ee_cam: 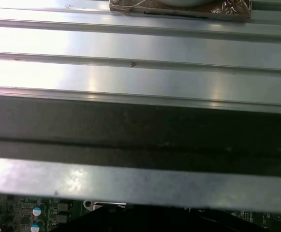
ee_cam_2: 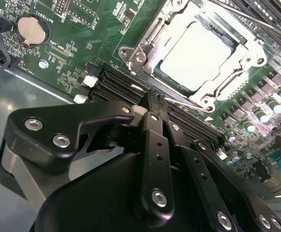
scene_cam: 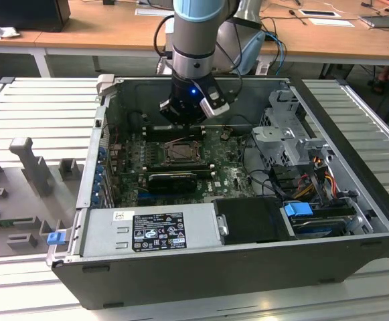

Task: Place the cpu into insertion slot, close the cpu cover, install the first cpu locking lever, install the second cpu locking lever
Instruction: 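Install the first cpu locking lever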

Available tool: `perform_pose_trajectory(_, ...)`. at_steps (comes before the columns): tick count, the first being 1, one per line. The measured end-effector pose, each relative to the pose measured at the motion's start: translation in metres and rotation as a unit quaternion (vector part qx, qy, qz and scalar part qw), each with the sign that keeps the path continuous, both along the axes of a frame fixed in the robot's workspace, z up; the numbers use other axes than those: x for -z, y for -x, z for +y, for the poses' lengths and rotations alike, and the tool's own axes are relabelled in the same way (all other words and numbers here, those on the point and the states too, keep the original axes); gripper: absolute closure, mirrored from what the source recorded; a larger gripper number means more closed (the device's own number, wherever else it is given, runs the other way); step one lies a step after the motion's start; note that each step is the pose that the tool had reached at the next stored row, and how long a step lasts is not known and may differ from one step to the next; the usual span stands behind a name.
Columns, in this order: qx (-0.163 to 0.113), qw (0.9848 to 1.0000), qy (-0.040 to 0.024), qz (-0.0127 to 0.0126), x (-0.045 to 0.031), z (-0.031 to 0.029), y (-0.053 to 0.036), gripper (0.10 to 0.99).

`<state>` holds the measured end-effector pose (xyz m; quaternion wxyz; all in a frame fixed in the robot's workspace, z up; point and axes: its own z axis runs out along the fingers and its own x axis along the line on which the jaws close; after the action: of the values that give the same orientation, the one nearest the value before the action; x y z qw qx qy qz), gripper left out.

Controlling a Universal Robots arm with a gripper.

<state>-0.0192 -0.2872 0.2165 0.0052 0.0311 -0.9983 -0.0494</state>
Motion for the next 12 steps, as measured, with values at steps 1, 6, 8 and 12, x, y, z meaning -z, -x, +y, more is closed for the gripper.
perform_pose_trajectory(1, 0.0, 1.0, 0.0, 0.0, 0.0008, 0.0, -0.0004, 0.98)
perform_pose_trajectory(6, -0.001, 1.0, 0.0, 0.0, 0.0046, 0.0, -0.0034, 0.98)
perform_pose_trajectory(8, -0.001, 1.0, 0.0, 0.0, 0.0059, 0.0, -0.0044, 0.98)
perform_pose_trajectory(12, -0.001, 1.0, 0.0, 0.0, 0.0081, 0.0, -0.0055, 0.98)
